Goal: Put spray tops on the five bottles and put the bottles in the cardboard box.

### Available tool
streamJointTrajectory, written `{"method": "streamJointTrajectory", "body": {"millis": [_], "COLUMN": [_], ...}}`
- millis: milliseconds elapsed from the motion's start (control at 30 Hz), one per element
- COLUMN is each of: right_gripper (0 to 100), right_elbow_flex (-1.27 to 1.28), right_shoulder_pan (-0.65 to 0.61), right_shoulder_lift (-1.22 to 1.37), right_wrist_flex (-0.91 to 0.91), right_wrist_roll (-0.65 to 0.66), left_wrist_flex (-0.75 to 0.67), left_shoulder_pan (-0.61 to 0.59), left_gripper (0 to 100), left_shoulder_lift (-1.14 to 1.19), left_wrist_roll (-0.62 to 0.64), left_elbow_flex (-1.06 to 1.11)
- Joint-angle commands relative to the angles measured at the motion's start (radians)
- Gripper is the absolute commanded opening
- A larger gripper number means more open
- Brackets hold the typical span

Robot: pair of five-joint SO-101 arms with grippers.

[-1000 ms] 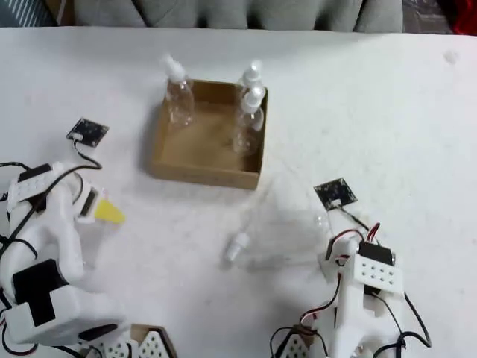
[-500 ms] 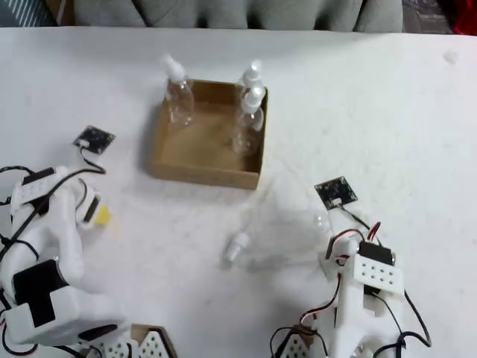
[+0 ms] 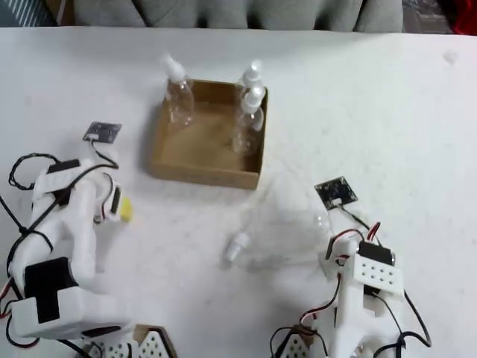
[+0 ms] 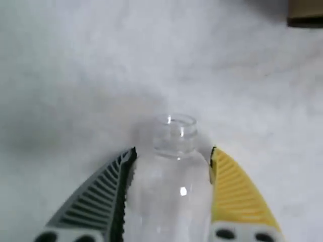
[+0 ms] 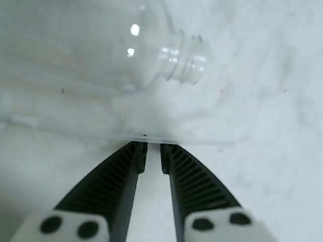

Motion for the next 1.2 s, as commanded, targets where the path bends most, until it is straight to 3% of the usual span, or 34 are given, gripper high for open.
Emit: {"method": "streamJointTrajectory", "body": {"millis": [0, 200, 567, 733, 1033, 1167], "right_gripper": [1.7, 1.7, 1.9, 1.9, 1.9, 1.9], "right_elbow_flex": [-0.008, -0.031, -0.006, -0.005, -0.005, -0.005], "right_shoulder_pan": [-0.004, -0.007, 0.001, 0.001, -0.002, -0.004], "right_shoulder_lift": [-0.019, -0.010, -0.010, -0.010, -0.010, -0.010], "right_wrist_flex": [-0.015, -0.030, -0.059, -0.062, -0.061, -0.061], "right_wrist_roll": [-0.031, -0.069, -0.058, -0.029, -0.012, -0.011], "left_wrist_flex": [-0.021, -0.041, -0.043, -0.061, -0.063, -0.058], "left_shoulder_pan": [-0.010, -0.012, -0.004, 0.027, 0.047, 0.045], "left_gripper": [2, 2, 2, 3, 31, 38], "left_shoulder_lift": [-0.022, -0.025, -0.019, -0.019, -0.018, -0.018], "left_wrist_roll": [0.018, 0.031, 0.457, 0.477, 0.414, 0.400], "left_elbow_flex": [-0.046, -0.046, -0.144, -0.135, -0.133, -0.133]}}
